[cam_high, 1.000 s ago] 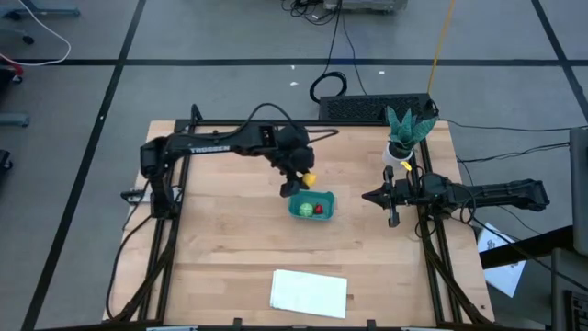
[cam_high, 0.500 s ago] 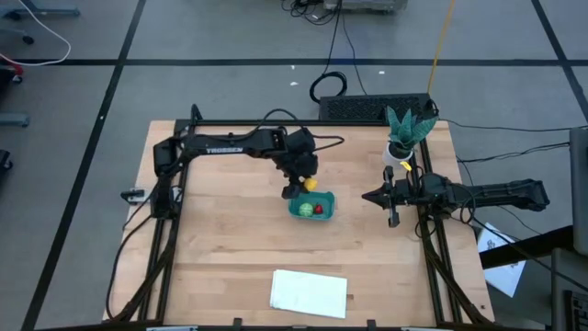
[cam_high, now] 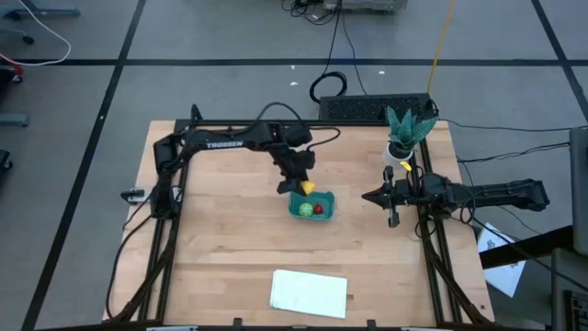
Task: Pick and placing Produce into tupperware
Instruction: Put the yellow lemon into the blue bin
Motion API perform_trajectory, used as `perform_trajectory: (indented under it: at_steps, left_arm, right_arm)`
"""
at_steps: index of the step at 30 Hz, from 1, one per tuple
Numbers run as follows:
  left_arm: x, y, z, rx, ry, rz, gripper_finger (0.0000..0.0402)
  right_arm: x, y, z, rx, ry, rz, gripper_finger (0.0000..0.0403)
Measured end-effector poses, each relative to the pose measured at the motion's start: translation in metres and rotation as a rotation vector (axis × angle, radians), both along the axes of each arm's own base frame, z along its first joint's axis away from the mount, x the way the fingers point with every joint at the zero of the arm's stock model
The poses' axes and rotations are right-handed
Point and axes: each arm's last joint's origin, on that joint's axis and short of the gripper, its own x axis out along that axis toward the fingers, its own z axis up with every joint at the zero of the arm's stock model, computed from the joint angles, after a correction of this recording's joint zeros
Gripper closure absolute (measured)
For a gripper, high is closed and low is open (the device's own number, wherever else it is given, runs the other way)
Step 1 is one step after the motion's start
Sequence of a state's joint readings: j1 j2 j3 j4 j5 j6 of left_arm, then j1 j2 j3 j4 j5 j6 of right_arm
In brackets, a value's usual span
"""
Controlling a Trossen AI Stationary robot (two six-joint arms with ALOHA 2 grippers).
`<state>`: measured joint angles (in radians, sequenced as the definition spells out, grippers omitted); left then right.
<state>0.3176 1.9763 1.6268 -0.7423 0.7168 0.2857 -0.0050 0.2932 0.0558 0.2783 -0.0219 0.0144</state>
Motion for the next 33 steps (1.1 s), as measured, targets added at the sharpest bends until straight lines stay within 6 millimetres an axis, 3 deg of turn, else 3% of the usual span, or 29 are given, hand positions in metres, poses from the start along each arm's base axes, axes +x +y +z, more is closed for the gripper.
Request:
perform_trajectory:
  at_steps: [7, 18, 33]
  left_arm:
    - [0.008, -0.003, -0.004, 0.029, -0.051, -0.029, 0.0176]
    - [0.024, -0.012, -0.033, 0.134, -0.067, -0.098, 0.0176]
    - [0.019, -0.016, -0.054, 0.227, -0.005, -0.099, 0.0176]
  right_arm:
    - [0.000, 0.000, 0.000, 0.000, 0.000, 0.000, 0.0403]
    - [0.000, 0.000, -0.001, 0.003, 0.009, 0.001, 0.0403]
    - [0.001, 0.000, -0.002, 0.007, 0.019, 0.000, 0.0403]
